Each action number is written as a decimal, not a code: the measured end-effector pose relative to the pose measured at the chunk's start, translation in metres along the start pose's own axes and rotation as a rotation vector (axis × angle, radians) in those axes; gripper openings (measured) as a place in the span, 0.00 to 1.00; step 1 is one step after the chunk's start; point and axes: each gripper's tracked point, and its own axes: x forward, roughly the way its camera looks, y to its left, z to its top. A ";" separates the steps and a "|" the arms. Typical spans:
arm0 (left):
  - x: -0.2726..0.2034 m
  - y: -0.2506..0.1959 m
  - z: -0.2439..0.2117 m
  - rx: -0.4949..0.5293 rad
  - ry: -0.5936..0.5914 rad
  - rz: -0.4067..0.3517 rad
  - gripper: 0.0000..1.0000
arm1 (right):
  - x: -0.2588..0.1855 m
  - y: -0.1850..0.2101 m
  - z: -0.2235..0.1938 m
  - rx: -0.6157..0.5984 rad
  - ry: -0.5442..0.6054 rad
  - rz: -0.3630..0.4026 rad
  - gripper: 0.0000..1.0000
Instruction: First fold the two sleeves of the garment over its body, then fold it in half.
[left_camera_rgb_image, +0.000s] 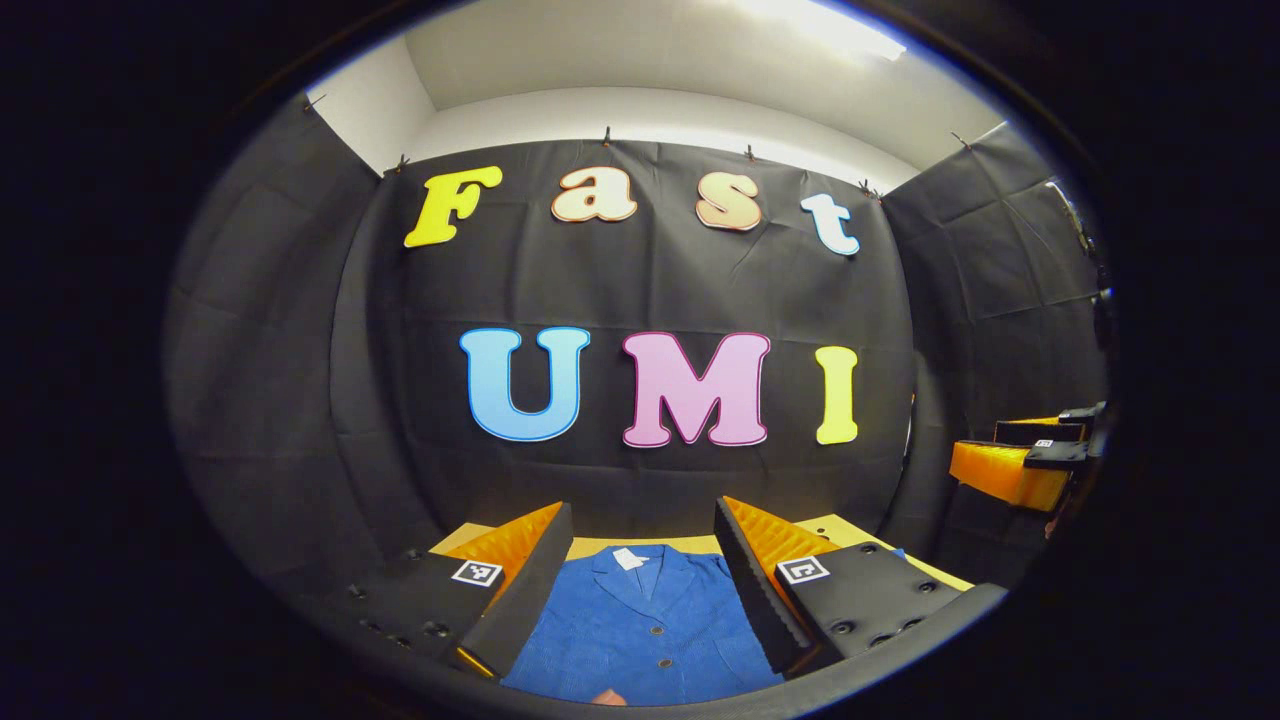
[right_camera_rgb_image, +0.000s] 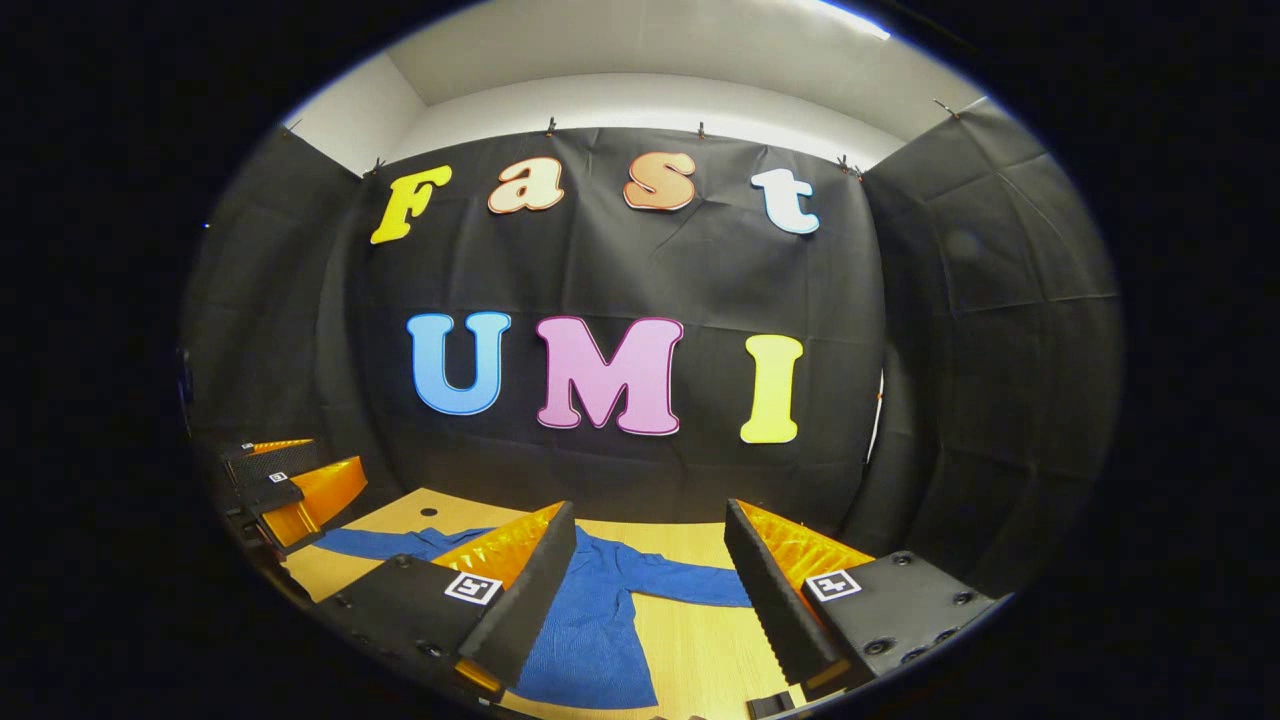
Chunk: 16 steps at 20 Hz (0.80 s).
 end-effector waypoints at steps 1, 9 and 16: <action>-0.001 0.001 0.000 -0.002 0.001 0.002 0.82 | 0.000 -0.001 -0.001 0.001 0.003 -0.002 0.94; -0.004 0.000 -0.004 0.009 0.010 0.006 0.82 | 0.001 -0.018 -0.009 0.021 0.031 -0.036 0.94; -0.004 -0.004 -0.007 0.002 0.014 -0.004 0.82 | 0.009 -0.030 -0.001 -0.016 0.014 -0.039 0.94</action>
